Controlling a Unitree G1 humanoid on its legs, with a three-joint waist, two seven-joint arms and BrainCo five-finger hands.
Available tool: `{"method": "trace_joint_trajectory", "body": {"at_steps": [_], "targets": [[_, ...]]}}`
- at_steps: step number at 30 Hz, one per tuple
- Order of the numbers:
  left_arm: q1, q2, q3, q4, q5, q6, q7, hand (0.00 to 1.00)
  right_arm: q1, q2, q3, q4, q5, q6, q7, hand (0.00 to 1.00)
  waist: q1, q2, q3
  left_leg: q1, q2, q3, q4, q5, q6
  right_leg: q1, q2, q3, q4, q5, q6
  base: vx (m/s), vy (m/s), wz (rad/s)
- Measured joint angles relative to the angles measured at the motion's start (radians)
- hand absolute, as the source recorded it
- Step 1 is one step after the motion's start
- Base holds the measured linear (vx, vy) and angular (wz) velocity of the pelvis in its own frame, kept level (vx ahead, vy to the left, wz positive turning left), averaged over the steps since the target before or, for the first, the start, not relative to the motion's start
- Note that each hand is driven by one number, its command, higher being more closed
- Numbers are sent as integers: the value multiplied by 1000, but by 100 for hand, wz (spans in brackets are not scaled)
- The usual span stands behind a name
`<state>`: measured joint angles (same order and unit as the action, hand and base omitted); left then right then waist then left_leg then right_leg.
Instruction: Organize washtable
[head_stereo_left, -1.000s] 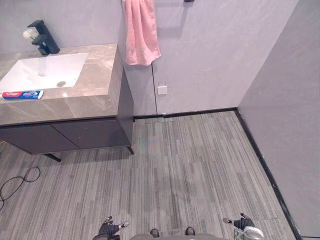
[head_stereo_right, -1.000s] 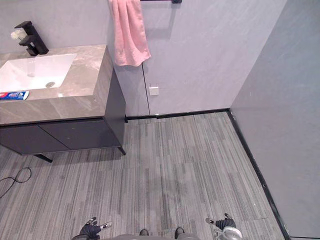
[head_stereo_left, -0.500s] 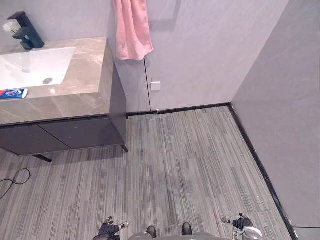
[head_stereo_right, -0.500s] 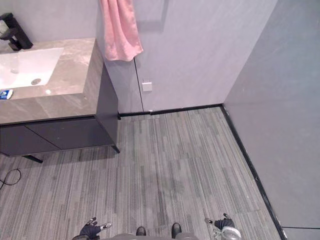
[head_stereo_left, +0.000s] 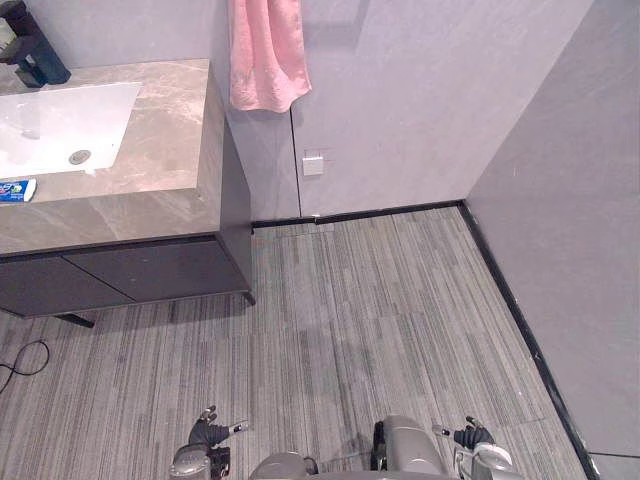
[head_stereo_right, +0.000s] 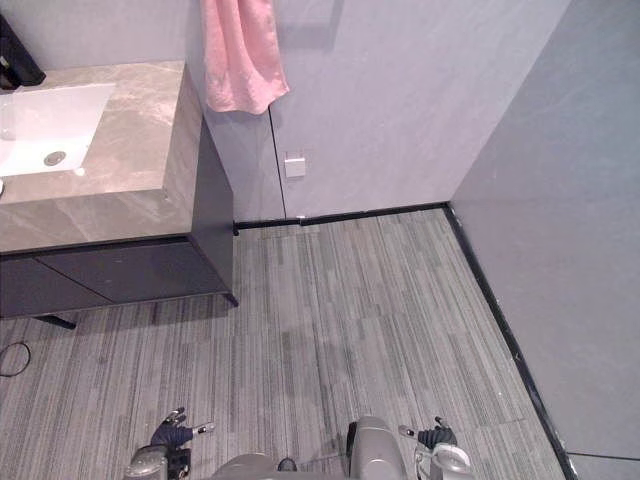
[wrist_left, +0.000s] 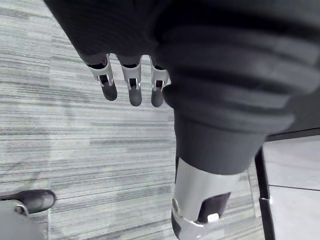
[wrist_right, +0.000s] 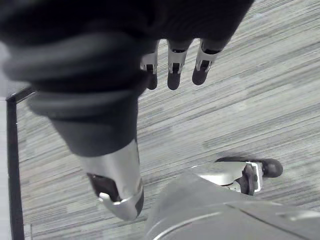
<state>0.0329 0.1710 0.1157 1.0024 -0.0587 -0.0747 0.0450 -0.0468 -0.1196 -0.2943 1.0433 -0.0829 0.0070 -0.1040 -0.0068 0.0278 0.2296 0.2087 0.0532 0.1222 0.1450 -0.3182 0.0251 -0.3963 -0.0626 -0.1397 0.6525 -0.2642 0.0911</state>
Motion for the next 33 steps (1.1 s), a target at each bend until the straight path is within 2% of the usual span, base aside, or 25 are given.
{"method": "trace_joint_trajectory", "body": {"at_steps": [1, 2, 3, 4, 5, 6, 7, 8, 9, 10, 11, 12, 14, 16, 18, 19, 20, 21, 22, 23, 24, 26, 28, 30, 33], "targets": [[-2, -4, -11, 1, -6, -1, -1, 0, -1, -1, 0, -4, 0, 0, 0, 0, -14, 2, 0, 8, 17, -17, -9, 4, -18, -10, 32, 2, -131, 60, -37, 547, -222, 56], [-4, -4, -36, 1, -8, -3, -4, 0, 20, -6, 0, -8, 0, 0, -1, 0, -25, -26, -9, 26, 15, -46, -7, -6, -58, -8, 29, 9, -238, 220, -93, 475, -191, 57], [-5, -10, -36, 3, -8, -3, -4, 0, 24, -11, 0, -6, 0, 0, -1, 0, -29, -29, -11, 32, 21, -52, -6, -12, -69, -7, 28, 8, -222, 222, -107, 603, -269, 39], [-13, -29, -34, 8, -8, -4, -5, 0, 22, -24, -2, -7, 0, 1, -2, 0, -31, 10, -6, 38, 63, -62, 11, -9, -96, -9, 49, -27, -184, 194, -126, 488, -245, 18], [-16, -33, -31, 8, -8, -8, -5, 0, 13, -20, -3, -10, 0, -1, -2, 0, -33, 8, -9, 1, 68, -70, 81, 26, -153, 5, 55, -29, -191, 159, -139, 488, -245, 10], [-16, -40, -22, 8, -8, -10, -5, 0, 12, -18, -3, -10, 0, -1, -2, 0, -31, 10, -8, -22, 70, -71, 142, 45, -166, 24, 62, -30, -203, 150, -147, 490, -266, 14], [-12, -63, 16, 8, -8, -10, -4, 0, 20, -9, -2, -12, 0, 0, -3, 0, -31, 11, -6, -95, 83, -87, 338, 109, -142, 96, 71, -40, -249, 134, -156, 295, -159, 18], [-11, -74, 29, 7, -8, -10, -3, 0, 28, -4, -1, -17, 0, 0, -4, 0, -32, 13, -4, -143, 94, -98, 467, 160, -139, 145, 78, -43, -284, 131, -160, 586, -299, 17], [-4, -89, 45, -5, -9, -10, -4, 0, 46, 14, 1, -40, 4, 0, -7, 0, -17, 12, -2, -214, 133, -82, 682, 162, -138, 236, 97, -42, -342, 128, -166, 451, -206, 2], [0, -96, 44, -19, -9, -10, -5, 0, 54, 29, 10, -63, 8, -5, -9, 0, -3, 7, -1, -270, 169, -45, 812, 161, -137, 307, 107, -36, -372, 124, -174, 522, -236, -17], [2, -101, 44, -29, -10, -9, -6, 0, 53, 31, 21, -70, 13, -5, -11, 0, 3, 5, -1, -297, 184, -26, 847, 158, -133, 335, 113, -26, -386, 122, -178, 360, -140, -36], [8, -115, 44, -59, -10, -10, -6, 0, 51, 36, 32, -92, 16, -6, -11, 0, 26, 1, 0, -377, 200, 7, 880, 145, -112, 391, 116, -5, -427, 110, -190, 312, -91, -37], [9, -123, 45, -72, -12, -11, -6, 0, 29, 38, 33, -94, 24, -5, -11, 0, 34, 8, 0, -463, 208, 37, 852, 128, -114, 435, 118, 22, -473, 105, -184, 308, -27, -41], [10, -127, 44, -71, -18, -11, -4, 0, 18, 46, 22, -89, 34, -4, -13, 0, 49, 4, 2, -503, 198, 87, 721, 102, -109, 482, 108, 48, -513, 104, -183, 269, 79, -37], [5, -127, 42, -71, -19, -12, -3, 0, 16, 53, 17, -80, 34, -2, -26, 0, 51, -5, 5, -513, 144, 100, 522, 102, -108, 525, 82, 55, -545, 90, -158, 292, 133, -13], [6, -127, 35, -70, -19, -12, -3, 0, 15, 49, 17, -75, 34, -2, -28, 0, 50, -12, 6, -511, 100, 95, 370, 116, -114, 545, 64, 60, -557, 77, -137, 391, 228, -12], [10, -128, 17, -68, -18, -12, -3, 0, 16, 31, 19, -65, 35, -2, -28, 0, 51, 9, -8, -497, 64, 69, 187, 226, -93, 552, 60, 67, -567, 58, -107, 331, 201, -19], [13, -126, 13, -65, -19, -12, -3, 0, 15, 29, 19, -59, 35, -2, -28, 0, 55, 11, -10, -492, 60, 68, 184, 262, -70, 554, 59, 74, -567, 50, -98, 349, 238, -17], [14, -113, 11, -62, -20, -12, -2, 0, 10, 36, 22, -42, 35, -1, -27, 0, 58, -7, -17, -482, 23, 79, 179, 249, -16, 566, 25, 85, -563, 32, -72, 332, 189, 7], [7, -104, 10, -59, -20, -13, -2, 0, 18, 38, 17, -37, 34, -2, -27, 0, 55, -31, -20, -477, -15, 81, 178, 220, -2, 564, -7, 77, -538, 11, -50, 406, 218, 20], [5, -104, 10, -54, -20, -12, -2, 0, 20, 36, 13, -36, 34, -2, -27, 0, 54, -36, -21, -472, -27, 81, 182, 202, 1, 556, -19, 77, -505, 4, -43, 411, 196, 26], [11, -103, -1, -47, -18, -10, -4, 0, 33, 43, -4, -39, 32, -2, -27, 0, 54, -39, -24, -409, -50, 78, 184, 142, 20, 459, -46, 104, -191, -5, -8, 466, 244, 10], [19, -89, -13, -47, -17, -10, -3, 0, 47, 62, 0, -40, 30, -3, -24, 0, 50, -51, -31, -356, -62, 70, 188, 101, 31, 359, -64, 128, 80, 31, 74, 409, 148, 14], [16, -85, -26, -47, -17, -9, -2, 0, 65, 82, 22, -51, 30, -2, -23, 0, 49, -50, -31, -271, -62, 62, 203, 46, 45, 227, -74, 137, 341, 18, 57, 518, 98, 14], [9, -92, -25, -49, -18, -9, -1, 0, 74, 85, 28, -94, 31, -5, -21, 0, 41, -45, -28, -175, -63, 37, 171, 5, 48, 95, -70, 95, 363, -11, 12, 482, 7, 23]]}}
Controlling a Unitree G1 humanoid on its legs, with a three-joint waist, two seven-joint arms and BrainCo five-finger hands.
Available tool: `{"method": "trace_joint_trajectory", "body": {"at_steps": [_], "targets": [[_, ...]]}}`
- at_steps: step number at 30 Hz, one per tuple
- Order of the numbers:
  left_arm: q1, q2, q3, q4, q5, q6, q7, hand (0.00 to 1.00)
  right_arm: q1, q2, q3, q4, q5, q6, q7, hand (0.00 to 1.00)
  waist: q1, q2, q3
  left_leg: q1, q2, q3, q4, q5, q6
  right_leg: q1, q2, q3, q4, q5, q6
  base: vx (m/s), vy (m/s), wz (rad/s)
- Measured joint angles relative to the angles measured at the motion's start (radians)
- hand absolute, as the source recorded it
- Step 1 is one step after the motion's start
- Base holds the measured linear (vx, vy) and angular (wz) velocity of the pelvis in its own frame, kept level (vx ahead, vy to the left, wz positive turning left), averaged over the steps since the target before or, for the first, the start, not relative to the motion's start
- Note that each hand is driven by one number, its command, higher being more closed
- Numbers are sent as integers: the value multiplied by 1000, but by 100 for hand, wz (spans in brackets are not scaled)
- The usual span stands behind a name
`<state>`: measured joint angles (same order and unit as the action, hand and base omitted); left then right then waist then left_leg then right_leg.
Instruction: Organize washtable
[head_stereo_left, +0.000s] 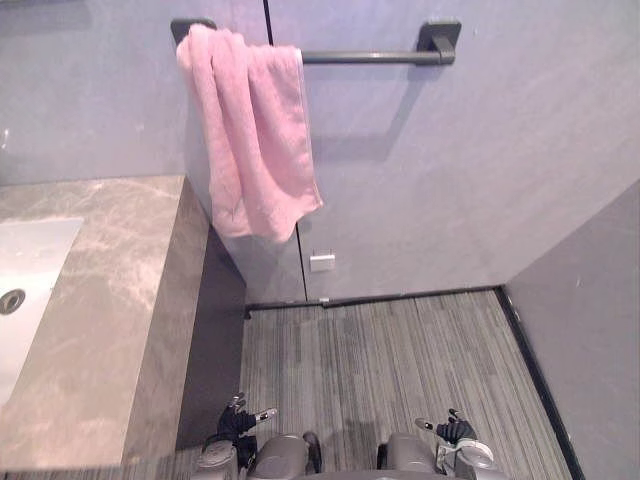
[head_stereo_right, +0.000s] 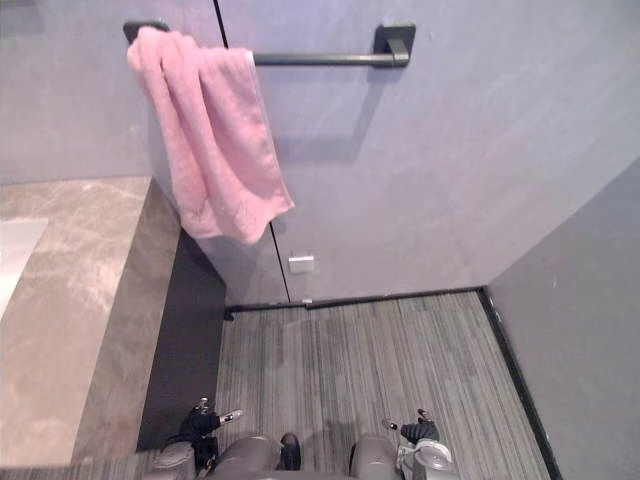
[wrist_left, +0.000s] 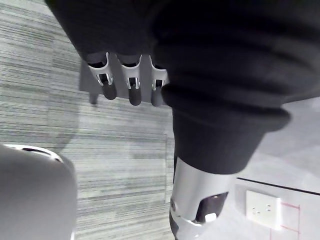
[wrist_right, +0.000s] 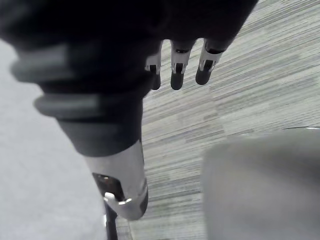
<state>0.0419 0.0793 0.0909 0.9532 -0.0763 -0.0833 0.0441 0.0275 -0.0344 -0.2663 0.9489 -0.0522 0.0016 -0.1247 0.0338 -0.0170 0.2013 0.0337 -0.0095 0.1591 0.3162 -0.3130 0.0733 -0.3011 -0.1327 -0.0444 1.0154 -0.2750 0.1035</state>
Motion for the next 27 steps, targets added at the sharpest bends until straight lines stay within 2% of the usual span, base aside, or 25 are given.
{"method": "trace_joint_trajectory", "body": {"at_steps": [1, 3, 4, 5, 6, 7, 9, 10, 11, 13, 15, 16, 17, 18, 19, 24, 27], "targets": [[-6, -5, 1, 0, 0, 0, 0, 0, -4, -2, -1, -1, 0, -2, 0, 0, -4, 1, 1, 40, 3, -16, -22, 0, 0, -22, 15, -18, -55, -8, -9, 391, -59, 47], [-14, -16, 11, 1, -2, -1, 0, 0, -6, -7, -2, 0, 0, -3, 0, 0, -23, 14, 2, 117, 24, -67, -72, 0, -1, -44, 63, -33, -283, -4, -30, 510, -118, 76], [-13, -13, 12, 1, -2, -2, 0, 0, -1, -7, -2, 5, 0, -1, 0, 0, -23, 4, -5, 130, 22, -92, -81, -1, -12, -37, 87, -22, -417, 35, -40, 615, -216, 105], [-16, -11, 14, 3, 0, -3, -1, 0, 19, -5, -2, 20, 0, 0, 0, 0, -22, -27, -22, 151, 7, -136, -91, -12, -47, -36, 93, 9, -557, 208, -103, 410, -161, 96], [-26, -32, 20, 15, 0, -1, 0, 0, 20, -13, -9, 31, 1, 2, 2, 0, -21, -12, -28, 164, 24, -158, -93, -26, -70, -31, 98, -8, -528, 180, -105, 612, -224, 73], [-18, -54, 28, 18, 0, -2, -2, 0, 14, -23, -20, 41, 1, 4, -2, 0, -11, 19, -46, 153, 66, -159, -80, -6, -106, -16, 115, -32, -540, 156, -122, 501, -178, 45], [-18, -69, 42, 22, 1, 0, -1, 0, 9, -23, -33, 36, 1, 3, -3, 0, -21, 38, -42, 109, 80, -156, 40, 22, -159, 30, 116, -65, -581, 142, -140, 526, -195, 44], [-23, -81, 64, 19, 1, 0, -1, 0, 12, -23, -32, 38, 2, 7, -4, 0, -20, 42, -39, 36, 99, -140, 224, 72, -226, 106, 123, -71, -644, 138, -145, 416, -165, 38], [-20, -83, 74, 13, 1, -1, -1, 0, 14, -13, -32, 35, 3, 6, -6, 0, -17, 42, -36, -9, 144, -95, 366, 64, -225, 176, 128, -86, -692, 138, -148, 398, -151, 31], [-9, -92, 75, 4, 0, -1, -2, 0, 19, -3, -32, 25, 3, 5, -6, 0, -15, 41, -36, -48, 208, -11, 467, 49, -200, 276, 129, -102, -744, 135, -155, 325, -81, 18], [-10, -105, 75, -11, 0, -1, -2, 0, 15, 0, -35, -1, 6, 3, -6, 0, -11, 42, -38, -100, 233, 31, 425, 32, -170, 317, 123, -101, -781, 135, -155, 227, 11, -3], [-17, -106, 74, -11, 0, -1, -2, 0, 8, -2, -40, -4, 13, 1, -7, 0, -12, 48, -41, -124, 232, 38, 320, 32, -170, 323, 115, -99, -791, 134, -153, 143, 92, -15], [-21, -105, 69, -10, 0, -1, -1, 0, 9, -7, -40, -3, 13, -2, -7, 0, -14, 60, -47, -125, 219, 28, 153, 85, -174, 327, 114, -98, -794, 130, -135, 135, 113, -9], [-21, -106, 65, -8, 0, -1, -2, 0, 13, -21, -42, -2, 14, 0, -7, 0, -18, 74, -51, -130, 217, 13, 71, 157, -173, 330, 121, -95, -795, 120, -117, 172, 149, -1], [-24, -98, 58, 8, 0, -1, -1, 0, 21, -14, -51, 10, 13, 6, -7, 0, -16, 74, -60, -99, 198, -2, 37, 148, -179, 339, 118, -87, -797, 112, -100, 120, 102, 9], [-10, -46, 30, 38, 8, 0, -1, 0, 57, 13, -55, 29, 12, 5, -6, 0, -17, 27, -74, -28, 144, 12, -113, 186, -159, 356, 76, -71, -845, 128, -72, 70, 83, 0], [4, -34, 21, 50, 10, 2, -1, 0, 54, 12, -66, 46, 12, 3, -6, 0, -18, 25, -76, 13, 127, 29, -168, 211, -156, 375, 70, -58, -867, 138, -66, -7, 41, -12]]}}
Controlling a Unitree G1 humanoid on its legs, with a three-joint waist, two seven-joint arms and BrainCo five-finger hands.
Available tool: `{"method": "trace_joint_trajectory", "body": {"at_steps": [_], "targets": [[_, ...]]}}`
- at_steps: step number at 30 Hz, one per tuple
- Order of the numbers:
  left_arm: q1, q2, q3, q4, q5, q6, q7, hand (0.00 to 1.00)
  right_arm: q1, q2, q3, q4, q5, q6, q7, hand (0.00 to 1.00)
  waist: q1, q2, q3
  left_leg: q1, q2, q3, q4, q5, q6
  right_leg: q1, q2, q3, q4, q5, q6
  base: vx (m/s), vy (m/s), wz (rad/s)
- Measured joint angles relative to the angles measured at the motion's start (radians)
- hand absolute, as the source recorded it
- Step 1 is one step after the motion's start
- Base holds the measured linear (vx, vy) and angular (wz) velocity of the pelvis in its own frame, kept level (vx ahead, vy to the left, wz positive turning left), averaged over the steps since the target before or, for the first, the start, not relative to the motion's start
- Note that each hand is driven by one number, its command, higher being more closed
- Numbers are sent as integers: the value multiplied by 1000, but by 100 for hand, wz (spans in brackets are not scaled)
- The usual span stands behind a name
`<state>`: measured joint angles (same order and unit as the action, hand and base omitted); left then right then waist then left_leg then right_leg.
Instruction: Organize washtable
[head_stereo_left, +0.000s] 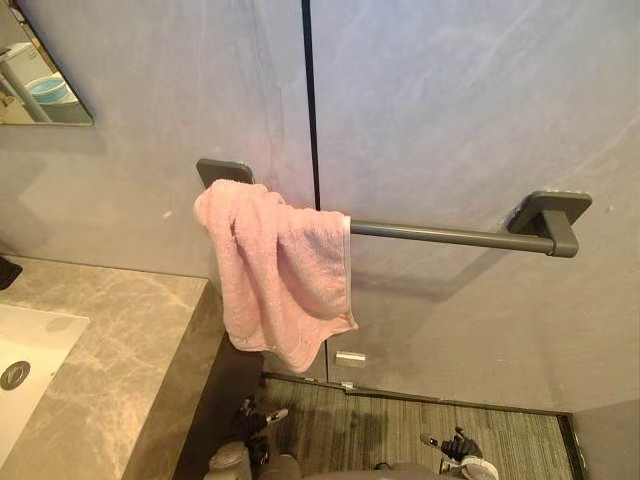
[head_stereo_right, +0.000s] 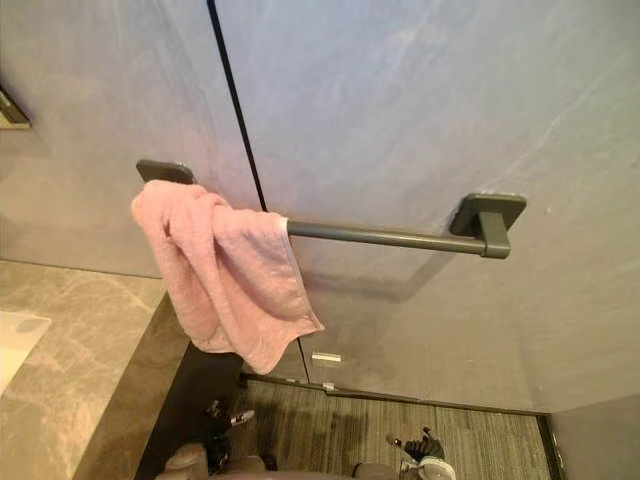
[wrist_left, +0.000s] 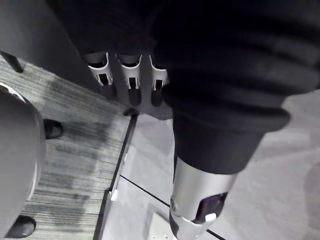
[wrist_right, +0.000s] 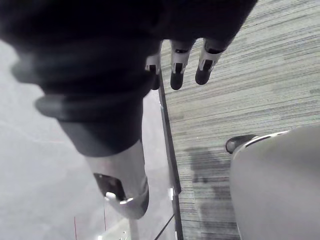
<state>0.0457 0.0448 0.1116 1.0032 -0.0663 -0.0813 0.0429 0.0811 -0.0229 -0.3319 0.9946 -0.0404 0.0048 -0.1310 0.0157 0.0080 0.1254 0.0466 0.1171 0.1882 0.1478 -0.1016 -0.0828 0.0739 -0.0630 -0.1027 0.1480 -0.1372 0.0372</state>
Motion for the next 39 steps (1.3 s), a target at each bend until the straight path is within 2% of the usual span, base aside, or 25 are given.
{"method": "trace_joint_trajectory", "body": {"at_steps": [4, 10, 12, 14, 15, 20, 28, 35, 39], "targets": [[9, 6, -26, 10, 0, -1, -1, 0, -2, -11, -11, 16, 0, -1, 0, 0, -1, 0, 0, 38, -12, -12, -85, 47, 0, 9, 3, -3, -18, 12, 0, -48, -16, 3], [20, 18, -42, -1, -6, -3, 0, 0, 10, -40, -2, 43, -1, 0, 0, 0, -1, -3, 0, 46, -18, -33, -124, 70, 5, 10, 7, -4, -48, 40, 0, -73, -6, 3], [43, 26, -43, -82, -22, -3, 2, 0, 17, -44, 0, 42, -1, 0, 0, 0, -2, -5, 0, 50, -25, -48, -144, 81, 7, 8, 4, -9, -51, 40, 1, -58, 8, 10], [98, 41, -43, -277, -53, -9, 3, 0, 29, -58, 33, 38, -1, 0, 0, 0, -1, -9, 0, 49, -32, -64, -150, 84, 8, 8, 0, -16, -53, 40, 3, -42, 14, 11], [125, 49, -42, -376, -80, -20, 3, 0, 34, -62, 36, 32, -1, -1, 1, 0, -1, -10, -1, 46, -36, -74, -149, 84, 8, 9, -4, -22, -53, 37, 7, -8, 10, 14], [203, 56, -40, -650, -142, -58, 1, 0, 46, -69, 36, -19, -2, -8, 2, 0, 3, -11, -4, 37, -48, -104, -149, 84, 10, 11, -13, -38, -53, 34, 11, 27, 9, 13], [215, 59, -43, -791, -167, -63, -10, 0, 38, -72, 67, -72, -33, -25, 5, 0, 4, -14, -7, 48, -48, -116, -149, 83, 10, 33, -11, -37, -53, 34, 11, 17, -8, 2], [212, 93, -73, -924, -167, -100, -19, 0, 58, -72, 83, -69, -54, -25, 5, 0, 1, -12, -17, 56, -47, -113, -150, 84, 11, 27, -12, -30, -47, 34, 10, -60, -8, -2], [204, 111, -74, -964, -169, -104, -19, 0, 64, -83, 111, -52, -69, -23, 6, 0, -2, -8, -29, 59, -47, -110, -151, 84, 11, 27, -11, -25, -50, 34, 10, -10, -8, -3]]}}
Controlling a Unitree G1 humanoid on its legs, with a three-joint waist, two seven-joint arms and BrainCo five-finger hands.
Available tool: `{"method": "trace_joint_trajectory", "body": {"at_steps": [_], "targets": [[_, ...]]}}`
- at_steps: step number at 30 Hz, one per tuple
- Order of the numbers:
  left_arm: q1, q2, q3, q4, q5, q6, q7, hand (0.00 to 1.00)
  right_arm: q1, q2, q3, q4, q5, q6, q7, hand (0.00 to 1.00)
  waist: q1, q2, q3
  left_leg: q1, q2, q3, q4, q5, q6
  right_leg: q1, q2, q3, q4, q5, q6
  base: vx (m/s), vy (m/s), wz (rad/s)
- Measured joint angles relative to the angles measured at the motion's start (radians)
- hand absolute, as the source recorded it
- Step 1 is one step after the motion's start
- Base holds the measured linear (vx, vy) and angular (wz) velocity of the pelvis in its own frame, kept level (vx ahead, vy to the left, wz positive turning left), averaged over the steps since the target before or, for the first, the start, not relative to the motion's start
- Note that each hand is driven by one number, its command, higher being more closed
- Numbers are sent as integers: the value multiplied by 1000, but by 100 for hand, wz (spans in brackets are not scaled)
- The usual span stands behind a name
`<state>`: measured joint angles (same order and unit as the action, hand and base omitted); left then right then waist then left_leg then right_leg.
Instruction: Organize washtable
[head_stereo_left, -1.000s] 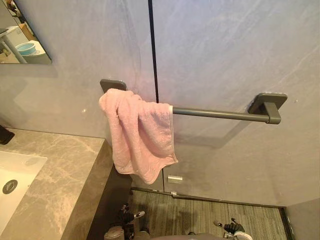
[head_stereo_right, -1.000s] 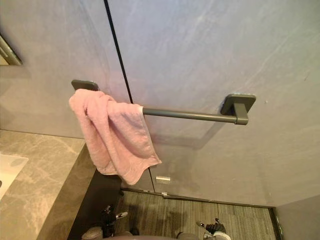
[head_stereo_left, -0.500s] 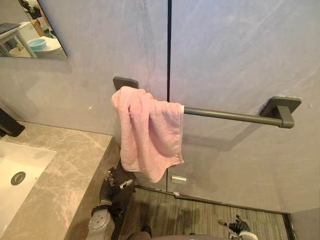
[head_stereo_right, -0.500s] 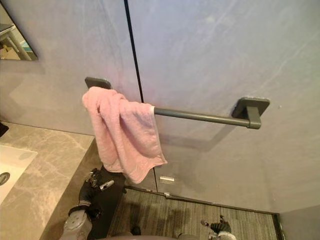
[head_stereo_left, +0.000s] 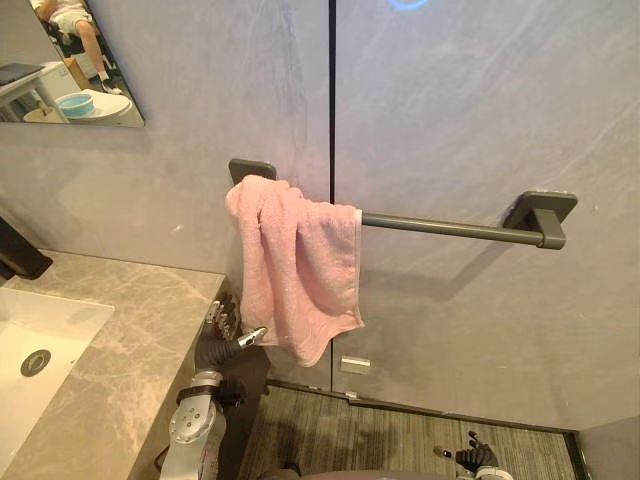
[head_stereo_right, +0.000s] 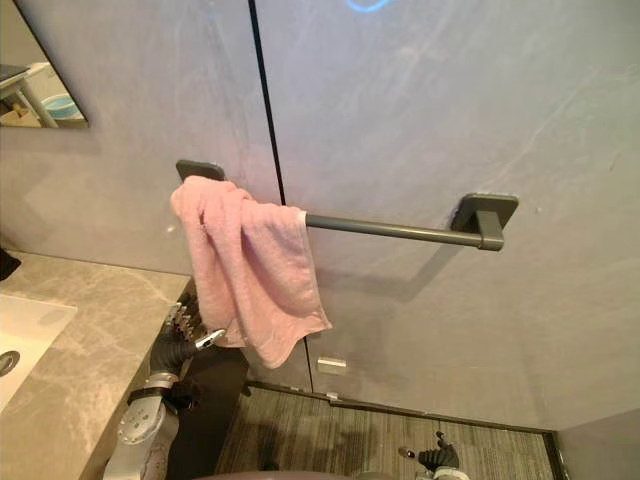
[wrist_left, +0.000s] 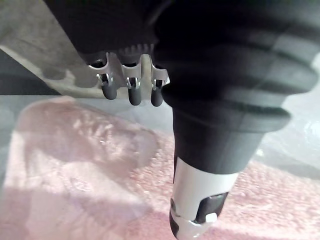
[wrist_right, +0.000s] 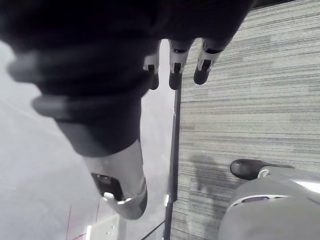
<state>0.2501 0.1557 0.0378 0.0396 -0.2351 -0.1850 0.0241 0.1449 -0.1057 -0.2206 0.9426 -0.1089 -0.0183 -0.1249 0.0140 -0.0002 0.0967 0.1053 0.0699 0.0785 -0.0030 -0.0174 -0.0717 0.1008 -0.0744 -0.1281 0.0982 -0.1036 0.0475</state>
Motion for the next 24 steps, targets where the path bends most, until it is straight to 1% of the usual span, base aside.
{"method": "trace_joint_trajectory", "body": {"at_steps": [5, 8, 11, 14, 19, 24], "targets": [[-41, 53, 0, -4, 3, -19, 4, 0, -7, -2, 4, 24, -11, 0, 2, 0, 0, 0, -4, 1, 0, 2, -3, 0, 0, 0, 1, 3, -5, 1, 0, 1, -2, -1], [-67, 98, 2, -3, 9, -19, 4, 0, -12, -15, 16, 25, -21, 0, 11, 0, -2, 0, -4, 1, 0, 7, -9, 0, 0, 0, 3, 9, -15, 6, -1, 16, -8, -5], [-77, 124, 8, -3, 11, -20, 8, 0, -18, -33, 35, 25, -22, 0, 21, 0, -2, 0, -4, 10, -1, 13, -18, 0, 1, 1, 3, 19, -18, 7, -2, 18, -2, -8], [-77, 148, 13, 3, 11, -20, 7, 0, -28, -39, 35, 30, -22, 0, 23, 0, -2, 0, -4, 10, -2, 14, -20, 0, 1, 4, 5, 21, -31, 15, -12, 8, -3, -4], [-78, 171, 13, 10, 9, -21, -1, 0, -40, -43, 41, 52, -33, 2, 36, 0, -3, 0, -4, 13, -2, 15, -22, -1, 2, 6, 5, 24, -34, 17, -12, 0, 0, 0], [-78, 171, 14, 11, 0, -21, -3, 0, -39, -47, 42, 55, -50, 6, 39, 0, -2, 0, -4, 13, -2, 16, -27, -1, 2, 3, 5, 27, -35, 17, -12, 0, 0, 0]]}}
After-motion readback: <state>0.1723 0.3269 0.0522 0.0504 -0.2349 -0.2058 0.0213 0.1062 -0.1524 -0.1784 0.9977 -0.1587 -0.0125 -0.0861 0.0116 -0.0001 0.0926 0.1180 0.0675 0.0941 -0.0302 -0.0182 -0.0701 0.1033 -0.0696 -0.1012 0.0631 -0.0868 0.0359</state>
